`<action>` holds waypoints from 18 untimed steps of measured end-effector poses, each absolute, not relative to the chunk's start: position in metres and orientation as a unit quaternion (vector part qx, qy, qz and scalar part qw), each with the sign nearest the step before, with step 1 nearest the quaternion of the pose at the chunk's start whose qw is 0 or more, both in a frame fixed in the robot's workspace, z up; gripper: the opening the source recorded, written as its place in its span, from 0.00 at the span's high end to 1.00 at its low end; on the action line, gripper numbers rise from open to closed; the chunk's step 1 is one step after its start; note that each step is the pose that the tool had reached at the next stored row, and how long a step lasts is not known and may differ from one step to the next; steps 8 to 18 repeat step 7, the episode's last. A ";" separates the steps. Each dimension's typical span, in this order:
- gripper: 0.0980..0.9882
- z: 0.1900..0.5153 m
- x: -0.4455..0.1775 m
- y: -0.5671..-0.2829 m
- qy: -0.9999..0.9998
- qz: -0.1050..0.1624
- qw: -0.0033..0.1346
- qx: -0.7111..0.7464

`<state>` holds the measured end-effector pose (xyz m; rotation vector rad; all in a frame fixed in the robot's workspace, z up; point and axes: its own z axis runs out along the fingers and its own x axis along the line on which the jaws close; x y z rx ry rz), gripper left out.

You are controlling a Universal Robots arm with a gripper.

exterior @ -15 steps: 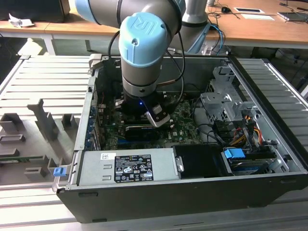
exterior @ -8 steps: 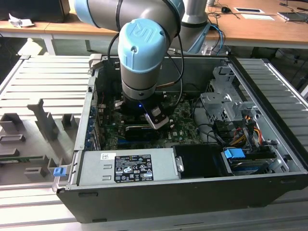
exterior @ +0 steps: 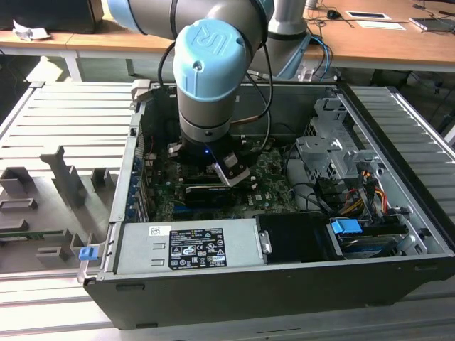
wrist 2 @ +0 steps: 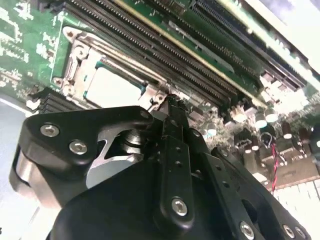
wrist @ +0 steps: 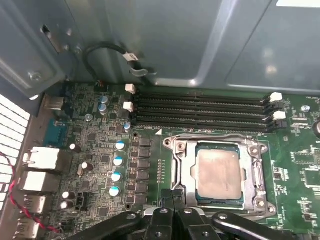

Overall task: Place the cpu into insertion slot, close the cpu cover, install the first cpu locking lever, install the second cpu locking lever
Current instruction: 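Install the second cpu locking lever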

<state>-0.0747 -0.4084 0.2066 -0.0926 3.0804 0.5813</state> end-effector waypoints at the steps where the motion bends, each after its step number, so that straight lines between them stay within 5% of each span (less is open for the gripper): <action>1: 0.99 0.208 -0.075 -0.408 0.982 0.185 0.003 -0.030; 18: 0.99 0.215 -0.075 -0.408 0.982 0.185 0.003 -0.029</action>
